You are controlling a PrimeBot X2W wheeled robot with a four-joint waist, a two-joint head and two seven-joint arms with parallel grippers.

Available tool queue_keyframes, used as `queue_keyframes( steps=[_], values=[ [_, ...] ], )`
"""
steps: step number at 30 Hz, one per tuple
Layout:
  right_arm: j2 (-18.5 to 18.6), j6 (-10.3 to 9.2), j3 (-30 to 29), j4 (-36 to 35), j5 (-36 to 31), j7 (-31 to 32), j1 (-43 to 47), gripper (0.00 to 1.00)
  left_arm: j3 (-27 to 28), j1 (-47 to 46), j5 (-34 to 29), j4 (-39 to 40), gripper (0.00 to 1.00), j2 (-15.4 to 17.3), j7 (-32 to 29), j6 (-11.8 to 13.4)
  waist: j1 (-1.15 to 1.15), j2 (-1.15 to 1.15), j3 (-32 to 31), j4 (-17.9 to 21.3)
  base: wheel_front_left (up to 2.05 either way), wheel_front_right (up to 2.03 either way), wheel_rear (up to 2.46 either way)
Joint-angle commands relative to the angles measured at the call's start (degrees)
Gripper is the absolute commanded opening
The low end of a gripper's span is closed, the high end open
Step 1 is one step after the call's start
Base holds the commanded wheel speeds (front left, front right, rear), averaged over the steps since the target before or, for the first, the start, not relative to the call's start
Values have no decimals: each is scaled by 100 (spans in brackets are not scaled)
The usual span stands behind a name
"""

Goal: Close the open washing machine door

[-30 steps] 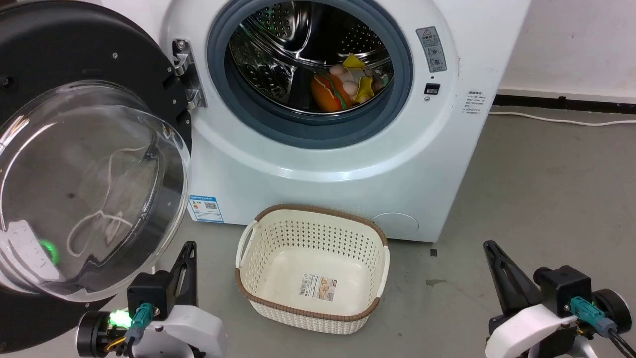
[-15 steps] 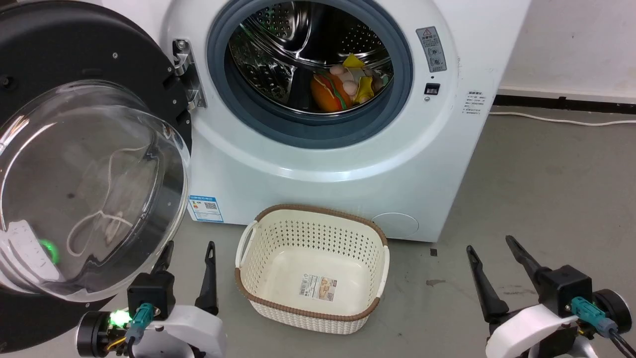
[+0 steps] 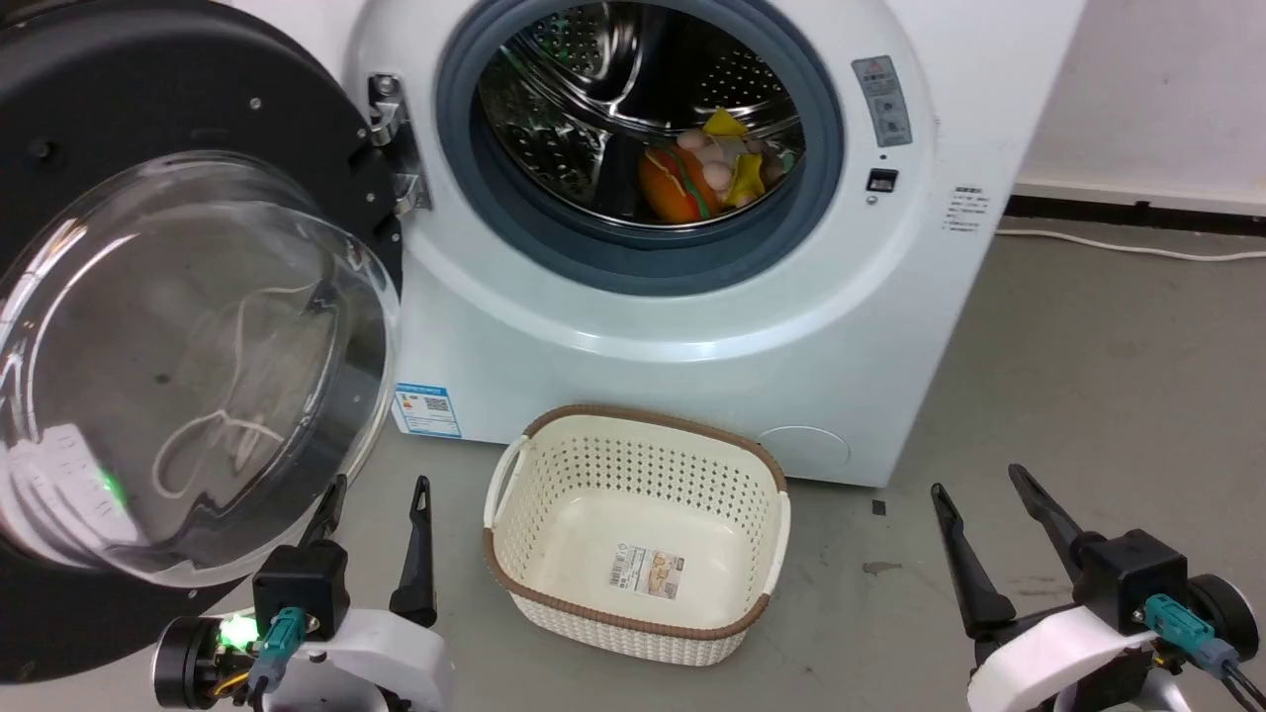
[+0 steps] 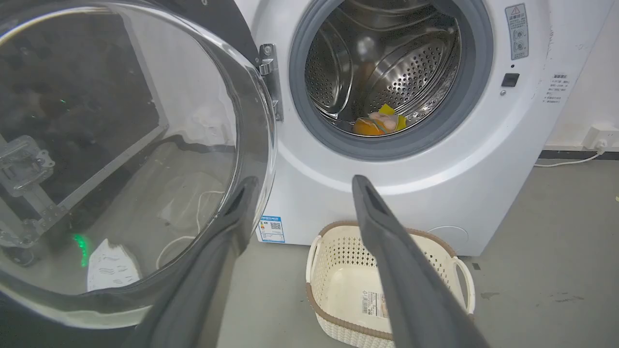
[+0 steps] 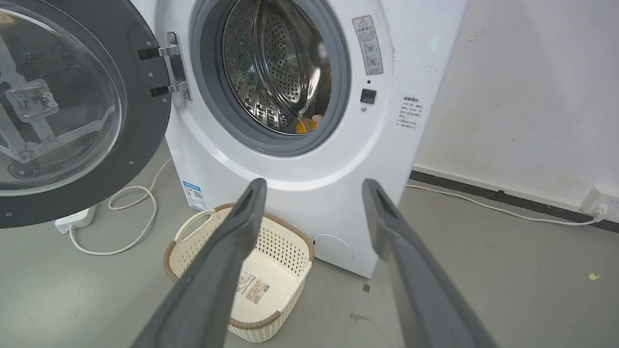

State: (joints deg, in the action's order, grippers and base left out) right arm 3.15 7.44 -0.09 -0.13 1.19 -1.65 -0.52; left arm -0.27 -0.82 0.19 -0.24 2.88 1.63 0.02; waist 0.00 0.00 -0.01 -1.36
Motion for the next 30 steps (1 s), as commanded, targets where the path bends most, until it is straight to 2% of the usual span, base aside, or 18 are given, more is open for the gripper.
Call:
queue_keyframes(
  steps=[1,12,30],
  values=[
    [-4,1,7,5,72,-56,69,100,1,56,44,20,100,0,58,-9,0,0,-5,-58,0,0,0],
    [-7,1,95,37,135,-212,114,100,25,108,58,28,100,13,213,-40,0,0,-55,-573,0,0,0],
    [-11,2,538,298,128,-427,-149,100,258,308,176,241,100,7,428,30,0,0,23,-1056,0,0,0]
  ],
)
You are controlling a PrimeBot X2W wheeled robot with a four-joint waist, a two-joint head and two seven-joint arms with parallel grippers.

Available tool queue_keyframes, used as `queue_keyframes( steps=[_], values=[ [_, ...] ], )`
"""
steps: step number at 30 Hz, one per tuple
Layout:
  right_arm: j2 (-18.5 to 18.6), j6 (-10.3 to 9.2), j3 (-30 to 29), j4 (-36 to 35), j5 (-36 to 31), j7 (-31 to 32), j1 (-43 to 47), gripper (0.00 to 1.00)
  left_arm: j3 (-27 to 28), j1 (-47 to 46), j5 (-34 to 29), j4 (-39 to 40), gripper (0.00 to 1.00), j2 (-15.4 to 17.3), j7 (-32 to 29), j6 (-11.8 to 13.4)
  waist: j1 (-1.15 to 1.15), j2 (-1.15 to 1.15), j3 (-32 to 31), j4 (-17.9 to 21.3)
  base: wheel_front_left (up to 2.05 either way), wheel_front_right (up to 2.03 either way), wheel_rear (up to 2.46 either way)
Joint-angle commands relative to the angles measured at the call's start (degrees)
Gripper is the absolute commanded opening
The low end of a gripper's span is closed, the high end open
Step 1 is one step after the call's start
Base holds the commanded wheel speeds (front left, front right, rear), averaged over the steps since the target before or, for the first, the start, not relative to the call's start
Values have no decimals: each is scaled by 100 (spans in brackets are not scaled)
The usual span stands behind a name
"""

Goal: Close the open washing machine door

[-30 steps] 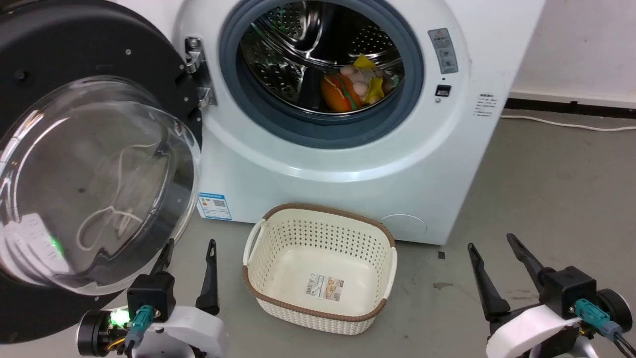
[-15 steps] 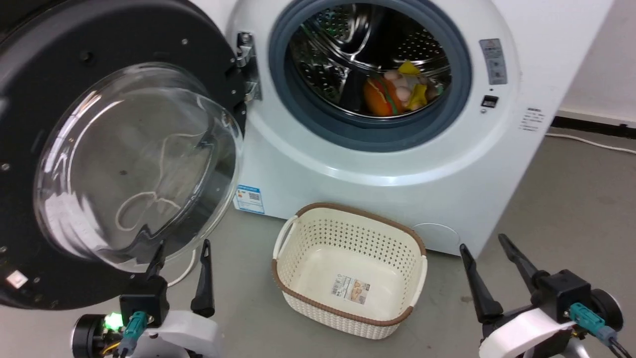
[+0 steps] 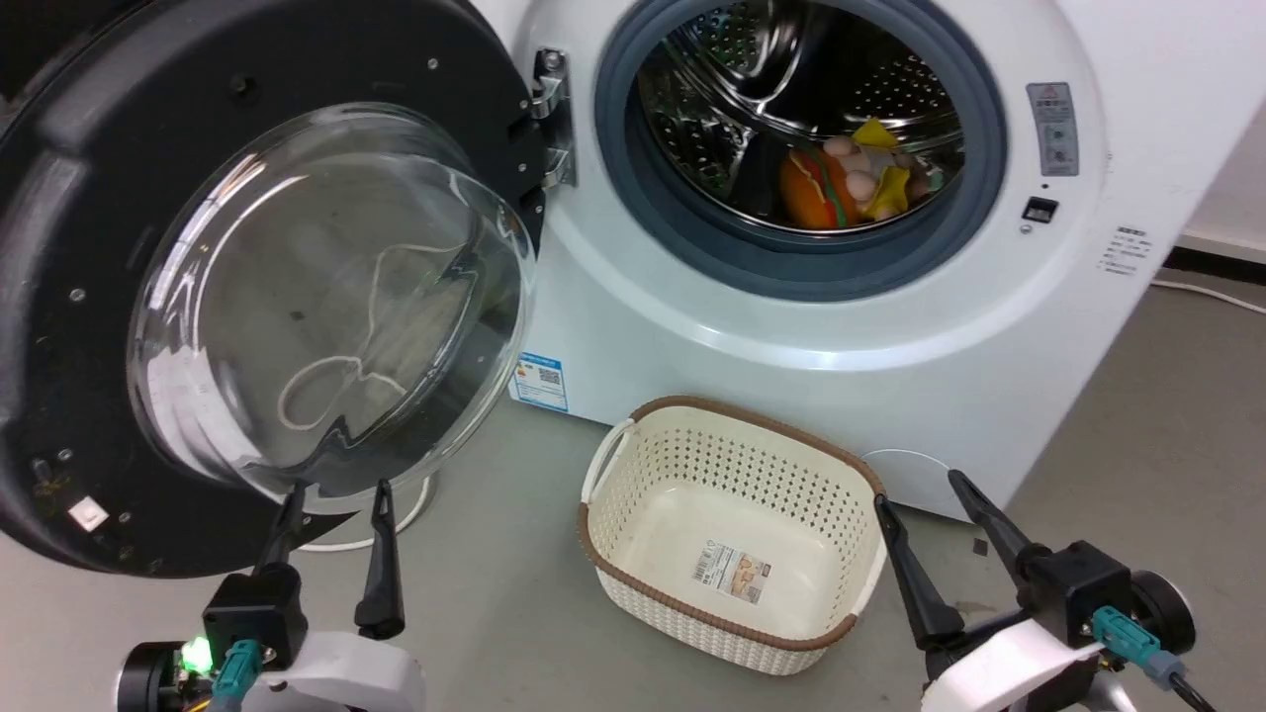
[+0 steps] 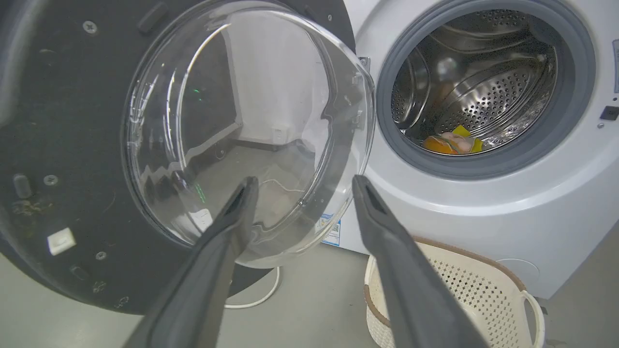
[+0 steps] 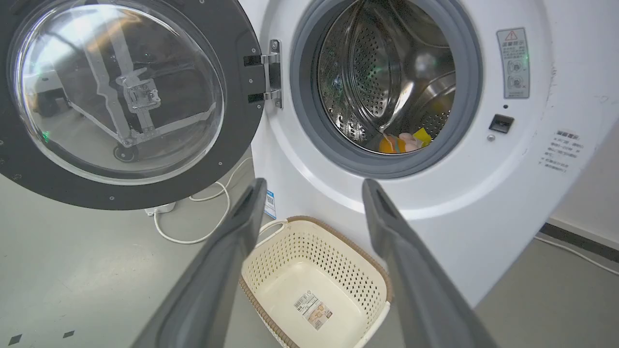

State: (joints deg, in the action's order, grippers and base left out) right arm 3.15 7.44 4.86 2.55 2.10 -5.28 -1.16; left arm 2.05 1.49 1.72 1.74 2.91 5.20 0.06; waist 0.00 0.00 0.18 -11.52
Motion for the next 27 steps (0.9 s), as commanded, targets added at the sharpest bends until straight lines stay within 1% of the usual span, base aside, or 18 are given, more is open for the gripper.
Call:
queue_keyframes(
  steps=[1,16,17,18,19,23,27],
  values=[
    [-11,2,64,41,39,-76,-94,100,37,85,30,53,100,4,83,29,0,0,5,-65,0,0,0],
    [-14,2,202,110,87,-244,-98,100,118,184,94,148,100,-1,251,20,0,0,29,-411,0,0,0],
    [-14,2,204,102,100,-268,-82,100,125,204,165,90,18,-1,275,-13,0,0,32,-460,0,0,0],
    [-14,2,204,102,100,-268,-82,100,125,204,165,90,18,-1,275,-13,0,0,32,-460,0,0,0],
    [-15,2,207,97,104,-279,-72,100,127,203,193,72,0,-1,287,-30,0,0,34,-484,0,0,0],
    [-15,3,206,76,111,-327,-24,100,208,152,291,116,0,-2,335,-75,0,0,39,-586,0,0,0],
    [-16,3,182,44,103,-375,38,100,439,26,464,250,0,26,383,-169,0,0,61,-688,0,0,0]
  ],
)
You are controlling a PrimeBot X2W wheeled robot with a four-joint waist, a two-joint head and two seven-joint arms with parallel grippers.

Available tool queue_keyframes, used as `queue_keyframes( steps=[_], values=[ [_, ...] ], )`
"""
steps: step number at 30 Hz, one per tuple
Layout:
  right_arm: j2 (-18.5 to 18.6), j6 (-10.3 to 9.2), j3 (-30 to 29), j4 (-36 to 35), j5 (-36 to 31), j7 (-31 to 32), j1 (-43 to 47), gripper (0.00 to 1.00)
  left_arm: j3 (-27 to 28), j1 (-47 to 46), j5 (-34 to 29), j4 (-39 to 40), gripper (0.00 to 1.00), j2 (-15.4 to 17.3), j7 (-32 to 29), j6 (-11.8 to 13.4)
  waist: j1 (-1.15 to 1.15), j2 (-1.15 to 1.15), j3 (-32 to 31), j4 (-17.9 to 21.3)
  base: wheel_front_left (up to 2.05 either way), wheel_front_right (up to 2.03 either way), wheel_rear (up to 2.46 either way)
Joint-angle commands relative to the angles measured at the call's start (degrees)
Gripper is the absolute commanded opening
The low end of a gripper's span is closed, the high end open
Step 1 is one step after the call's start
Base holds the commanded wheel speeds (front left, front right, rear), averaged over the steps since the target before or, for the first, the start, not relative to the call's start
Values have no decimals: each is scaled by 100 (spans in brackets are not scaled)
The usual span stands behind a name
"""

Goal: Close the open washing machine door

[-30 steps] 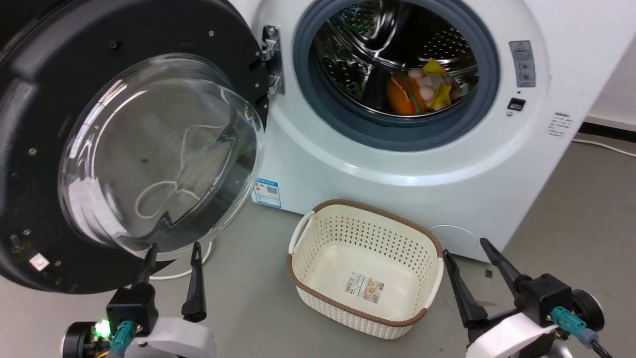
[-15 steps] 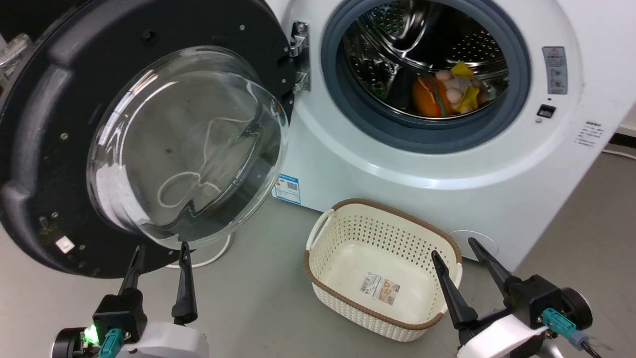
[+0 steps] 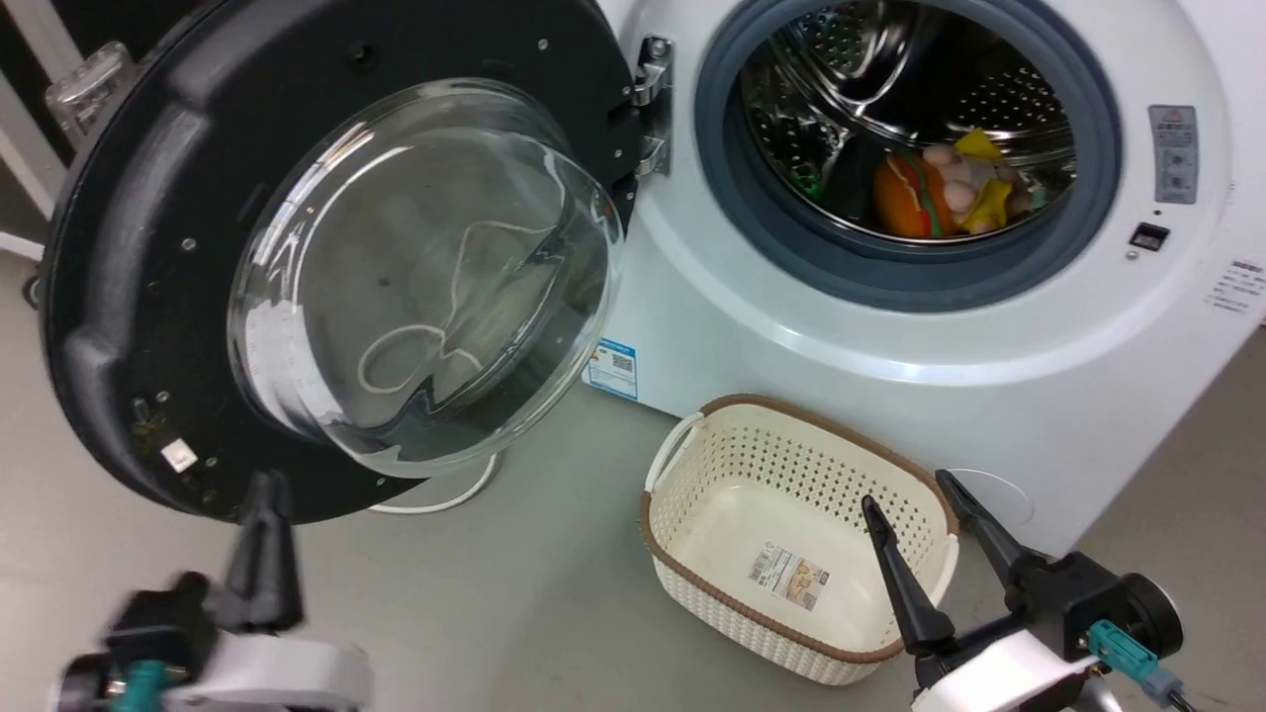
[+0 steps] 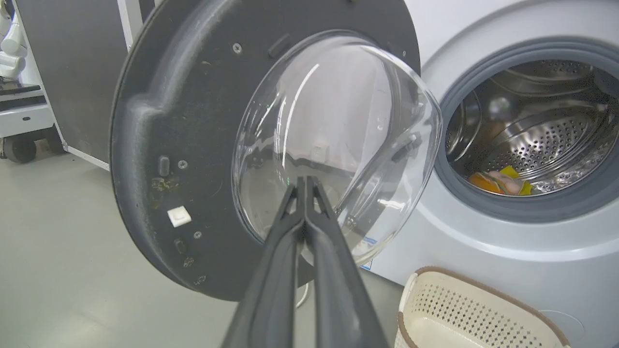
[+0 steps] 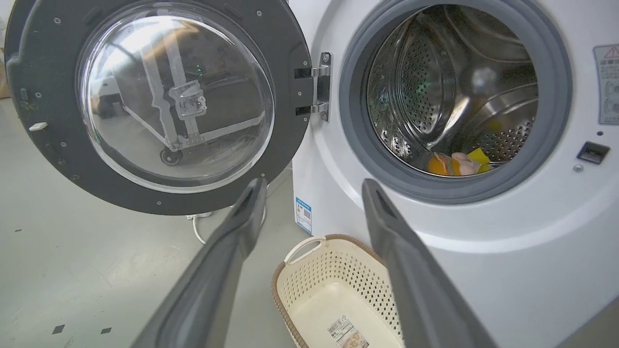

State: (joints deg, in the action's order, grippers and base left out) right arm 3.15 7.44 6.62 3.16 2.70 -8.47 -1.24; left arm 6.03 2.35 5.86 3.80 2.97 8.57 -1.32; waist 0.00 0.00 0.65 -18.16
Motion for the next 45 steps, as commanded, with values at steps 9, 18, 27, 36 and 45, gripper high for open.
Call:
queue_keyframes(
  steps=[9,18,27,36,45],
  values=[
    [-18,3,-111,-119,-80,-164,82,100,811,-1049,999,260,0,731,-61,-278,0,0,327,-200,0,0,0],
    [-20,3,18,-71,-243,-272,-235,100,1701,-2651,2494,-705,0,1758,-1031,-214,0,0,854,-174,0,0,0],
    [-22,4,137,2,-283,-380,-531,100,2186,-4022,3969,-2512,0,2465,-2678,196,0,0,1196,-130,0,0,0],
    [-24,4,184,60,-263,-488,-634,100,2437,-4632,5401,-3453,0,2600,-4475,21,0,0,1359,-157,0,0,0],
    [-26,4,149,133,-192,-595,-608,100,2601,-4411,6699,-3084,0,2401,-6226,-264,0,0,1170,-256,0,0,0]
  ],
)
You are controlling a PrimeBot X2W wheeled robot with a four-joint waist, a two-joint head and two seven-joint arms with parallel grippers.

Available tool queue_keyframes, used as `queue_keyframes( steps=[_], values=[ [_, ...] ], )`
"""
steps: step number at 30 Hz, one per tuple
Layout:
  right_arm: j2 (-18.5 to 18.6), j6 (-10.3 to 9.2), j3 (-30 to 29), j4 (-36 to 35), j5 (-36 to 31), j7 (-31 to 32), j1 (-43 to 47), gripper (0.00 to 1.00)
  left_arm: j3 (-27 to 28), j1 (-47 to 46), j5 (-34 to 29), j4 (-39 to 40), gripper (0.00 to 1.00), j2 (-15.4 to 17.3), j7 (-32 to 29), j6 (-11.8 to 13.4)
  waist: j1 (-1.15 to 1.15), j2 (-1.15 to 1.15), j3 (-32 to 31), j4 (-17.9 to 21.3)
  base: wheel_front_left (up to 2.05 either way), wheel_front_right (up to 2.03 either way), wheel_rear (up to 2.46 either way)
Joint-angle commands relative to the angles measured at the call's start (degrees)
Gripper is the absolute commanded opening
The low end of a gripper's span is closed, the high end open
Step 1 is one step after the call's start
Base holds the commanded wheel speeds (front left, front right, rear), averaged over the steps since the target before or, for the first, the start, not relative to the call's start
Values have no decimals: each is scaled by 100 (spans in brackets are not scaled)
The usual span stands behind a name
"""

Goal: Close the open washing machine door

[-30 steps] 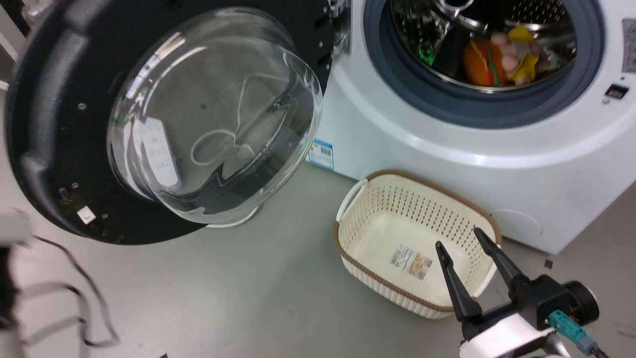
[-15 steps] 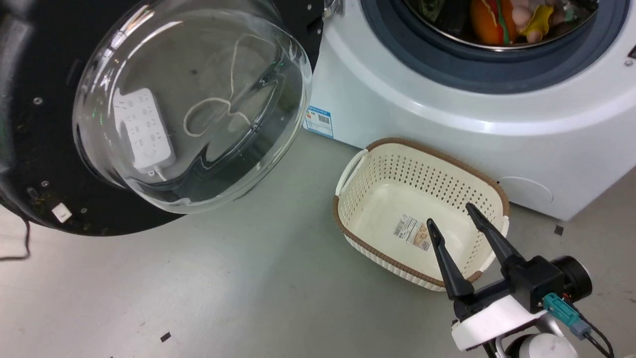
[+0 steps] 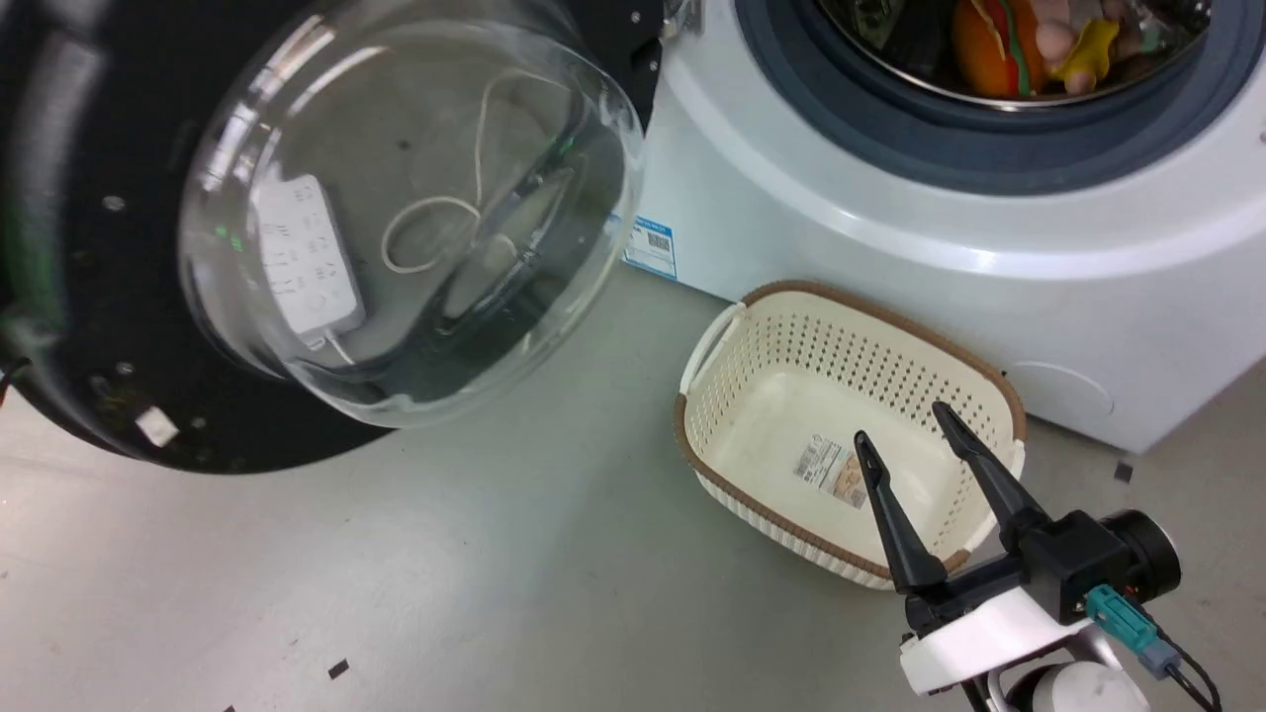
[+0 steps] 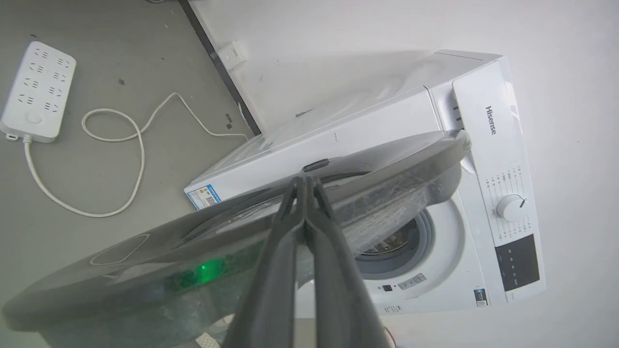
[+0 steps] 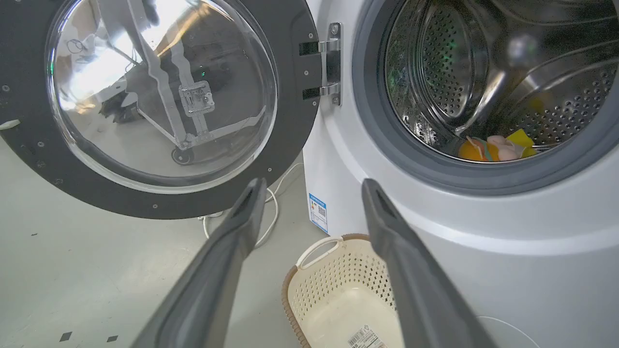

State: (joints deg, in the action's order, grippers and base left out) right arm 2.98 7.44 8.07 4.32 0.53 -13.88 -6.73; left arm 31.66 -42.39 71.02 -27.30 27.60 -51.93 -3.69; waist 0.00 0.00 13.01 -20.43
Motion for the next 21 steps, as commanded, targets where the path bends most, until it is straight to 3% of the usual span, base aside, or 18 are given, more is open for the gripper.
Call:
queue_keyframes(
  steps=[1,7,18,21],
  values=[
    [-10,4,2,21,43,-65,-46,100,47,121,290,107,0,-106,-323,-9,0,0,-110,-40,0,0,0],
    [-11,5,-36,29,180,-112,86,100,13,664,753,803,0,-554,-1002,175,0,0,-451,-64,0,0,0],
    [-11,5,-389,-74,316,-112,467,100,-414,2150,947,2307,0,-1965,-1334,457,0,0,-962,121,0,0,0],
    [-11,5,-472,-90,295,-112,509,100,-537,2431,1000,2553,0,-2196,-1351,461,0,0,-981,196,0,0,0]
  ],
)
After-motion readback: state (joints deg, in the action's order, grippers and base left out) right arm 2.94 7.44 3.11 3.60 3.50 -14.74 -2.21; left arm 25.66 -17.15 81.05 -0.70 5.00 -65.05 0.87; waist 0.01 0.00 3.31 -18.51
